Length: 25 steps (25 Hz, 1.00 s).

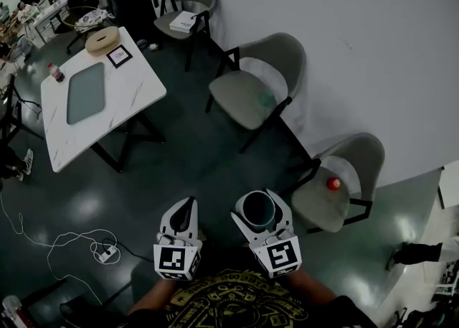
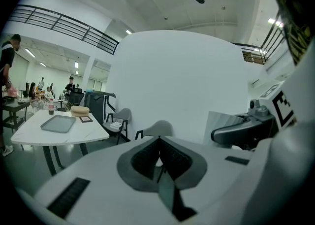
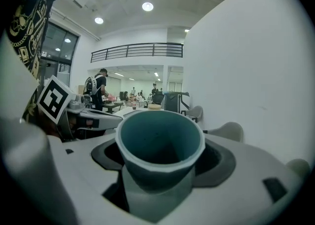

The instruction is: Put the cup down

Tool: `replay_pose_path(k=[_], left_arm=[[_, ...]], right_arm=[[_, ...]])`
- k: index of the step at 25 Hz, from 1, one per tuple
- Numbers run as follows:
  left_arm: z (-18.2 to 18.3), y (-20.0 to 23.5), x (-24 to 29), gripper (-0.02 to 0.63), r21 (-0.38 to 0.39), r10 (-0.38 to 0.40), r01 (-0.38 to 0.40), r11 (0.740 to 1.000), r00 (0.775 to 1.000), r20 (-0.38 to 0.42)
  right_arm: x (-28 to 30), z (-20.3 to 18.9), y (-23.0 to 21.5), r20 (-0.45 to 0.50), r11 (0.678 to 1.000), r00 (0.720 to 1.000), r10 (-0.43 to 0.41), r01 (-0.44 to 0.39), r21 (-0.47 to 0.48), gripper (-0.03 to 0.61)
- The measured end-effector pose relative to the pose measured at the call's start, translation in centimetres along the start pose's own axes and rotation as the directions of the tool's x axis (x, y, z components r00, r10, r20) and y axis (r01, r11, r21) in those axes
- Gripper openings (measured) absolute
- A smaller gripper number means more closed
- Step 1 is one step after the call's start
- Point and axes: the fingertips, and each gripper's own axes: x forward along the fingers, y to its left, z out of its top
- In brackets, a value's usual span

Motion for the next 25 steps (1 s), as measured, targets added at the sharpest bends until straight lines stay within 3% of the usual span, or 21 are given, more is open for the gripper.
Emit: replay_pose_path(k=[15,19,25], left_arm=[[1.6,9.8,-4.0,0.011,-0.004,0.076,-0.076,0.997,0.996,0.043],[1.8,11.4,-5.2,0.011,-0.017,0.108,-0.107,0.994,0.993,0.052],[1.9,13.0,-6.7,0.011,-0.028,0.162,-0.160,0.987,0.985,0.063]], right_arm=[[6.7,3.6,6.1,0.018,1.000,1.000,-0.002,0.003,-0.029,0.379],[7.8,3.2,8.1,0.046,0.998,0.997,0.058,-0.057,-0.023,0.379],[9.4,4.8,9.2,0.026,0.996,0.997,0.072,-0.070,-0.064,0.379]])
